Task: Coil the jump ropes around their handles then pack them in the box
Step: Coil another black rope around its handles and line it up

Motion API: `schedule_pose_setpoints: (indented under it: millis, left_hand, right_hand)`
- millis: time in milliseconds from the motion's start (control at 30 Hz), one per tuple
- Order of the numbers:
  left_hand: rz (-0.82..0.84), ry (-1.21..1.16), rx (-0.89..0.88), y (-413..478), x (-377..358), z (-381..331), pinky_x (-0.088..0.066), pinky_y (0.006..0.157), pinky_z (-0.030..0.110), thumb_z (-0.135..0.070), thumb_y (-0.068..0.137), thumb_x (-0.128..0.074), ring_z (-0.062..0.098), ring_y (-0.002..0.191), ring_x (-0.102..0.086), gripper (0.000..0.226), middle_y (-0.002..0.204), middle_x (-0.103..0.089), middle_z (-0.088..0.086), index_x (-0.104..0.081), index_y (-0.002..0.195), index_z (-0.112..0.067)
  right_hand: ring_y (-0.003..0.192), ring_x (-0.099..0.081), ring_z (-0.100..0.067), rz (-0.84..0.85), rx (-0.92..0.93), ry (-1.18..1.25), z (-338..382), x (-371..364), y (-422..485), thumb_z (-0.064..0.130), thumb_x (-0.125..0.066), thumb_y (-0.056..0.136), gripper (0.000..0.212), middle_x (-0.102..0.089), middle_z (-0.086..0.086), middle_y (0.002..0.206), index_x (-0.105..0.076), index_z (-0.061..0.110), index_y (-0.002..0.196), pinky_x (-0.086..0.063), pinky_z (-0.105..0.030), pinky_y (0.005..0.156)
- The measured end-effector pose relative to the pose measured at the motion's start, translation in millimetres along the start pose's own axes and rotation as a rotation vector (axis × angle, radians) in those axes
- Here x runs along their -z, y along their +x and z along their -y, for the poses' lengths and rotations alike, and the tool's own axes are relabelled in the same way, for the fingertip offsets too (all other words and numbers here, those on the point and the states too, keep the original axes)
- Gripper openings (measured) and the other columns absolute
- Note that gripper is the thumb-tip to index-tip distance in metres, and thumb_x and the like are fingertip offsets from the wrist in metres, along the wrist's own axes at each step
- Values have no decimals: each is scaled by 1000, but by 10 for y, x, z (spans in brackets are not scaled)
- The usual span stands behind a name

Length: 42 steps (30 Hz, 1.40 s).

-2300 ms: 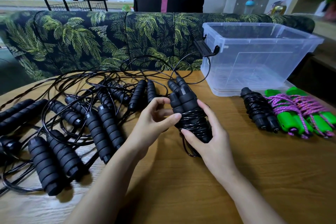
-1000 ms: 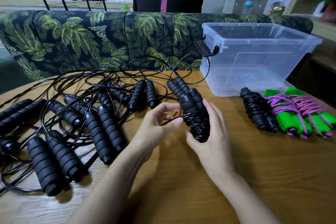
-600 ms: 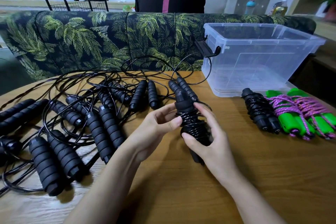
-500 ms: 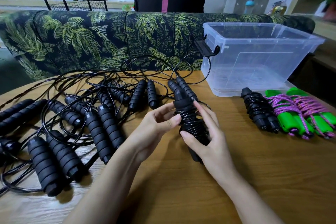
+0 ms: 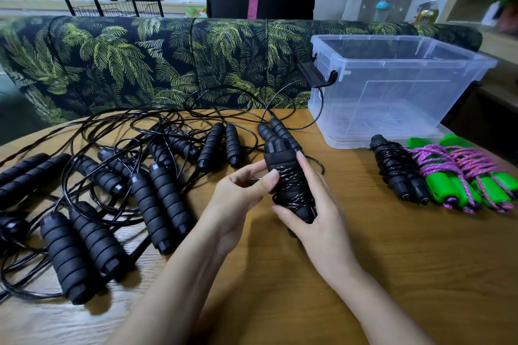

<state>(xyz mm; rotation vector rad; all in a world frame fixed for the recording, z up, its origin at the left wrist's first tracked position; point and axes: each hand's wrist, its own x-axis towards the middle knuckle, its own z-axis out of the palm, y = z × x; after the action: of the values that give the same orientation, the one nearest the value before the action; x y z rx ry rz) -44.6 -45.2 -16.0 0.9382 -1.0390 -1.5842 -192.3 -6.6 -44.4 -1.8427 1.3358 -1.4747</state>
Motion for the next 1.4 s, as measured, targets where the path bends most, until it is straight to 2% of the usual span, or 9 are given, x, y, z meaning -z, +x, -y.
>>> schedule_pose_setpoints:
  millis: [100,300,467,600,767,967,1100,1300,1400]
  left_hand:
    - [-68,18,26,-9,7,-9,-44,93,31,-31,62,-87,12,97,-70,53,108,-75,2,-73,111,-17]
    - [-200,74,-45,-14,17,-36,-47,84,31,-18,80,-74,8,79,-67,7,83,-73,-5,-75,86,-20]
    - [-141,205,-233,-14,37,-72,-54,67,21,-23,75,-75,3,82,-67,38,89,-75,-5,-68,112,-22]
    - [-82,337,-386,-52,-3,-95,-54,69,20,-22,85,-66,5,83,-69,13,90,-76,-6,-75,94,-19]
    - [-30,297,-343,-69,-49,-100,-51,74,15,-33,84,-60,4,84,-69,22,83,-74,-9,-71,85,-15]
    - [33,146,-169,-65,-36,-89,-54,93,40,-46,73,-63,12,89,-68,18,92,-73,-10,-69,72,-30]
    - [-16,115,-151,-34,18,-77,-52,95,46,-47,73,-67,18,92,-65,29,96,-71,2,-57,81,-20]
    - [-35,84,-182,7,32,-43,-54,71,25,-32,83,-64,13,81,-62,20,84,-66,0,-51,81,-15]
    - [-99,104,-228,13,38,-40,-54,67,24,-30,81,-65,12,77,-62,23,80,-64,3,-52,80,-12]
  right_hand:
    - [137,-42,-4,30,-35,147,34,52,12,21,-74,80,79,-46,19,147,-36,40,147,-37,-34,113]
    - [134,-46,-5,60,-43,192,66,26,7,14,-74,82,73,-51,20,141,-43,41,142,-37,-31,113]
    - [130,-51,-7,87,-97,269,60,92,30,13,-71,87,61,-57,13,138,-49,38,138,-40,-36,112]
    - [122,-57,-6,93,-128,316,84,161,57,13,-69,90,52,-63,10,130,-53,35,135,-44,-27,106]
    - [120,-58,-3,100,-134,321,73,231,89,5,-66,90,51,-66,14,127,-56,34,131,-43,-18,101]
    - [125,-54,-1,111,-120,268,35,275,113,5,-67,90,51,-63,16,130,-57,33,132,-40,-17,105]
    - [129,-49,0,178,-134,251,39,291,118,7,-66,90,51,-59,14,135,-56,29,135,-37,-20,110]
    - [131,-47,1,253,-142,294,45,268,94,22,-63,94,48,-55,22,137,-49,34,138,-37,-18,107]
    - [135,-41,3,310,-124,263,39,255,68,19,-60,96,53,-50,24,142,-43,36,143,-33,-12,106]
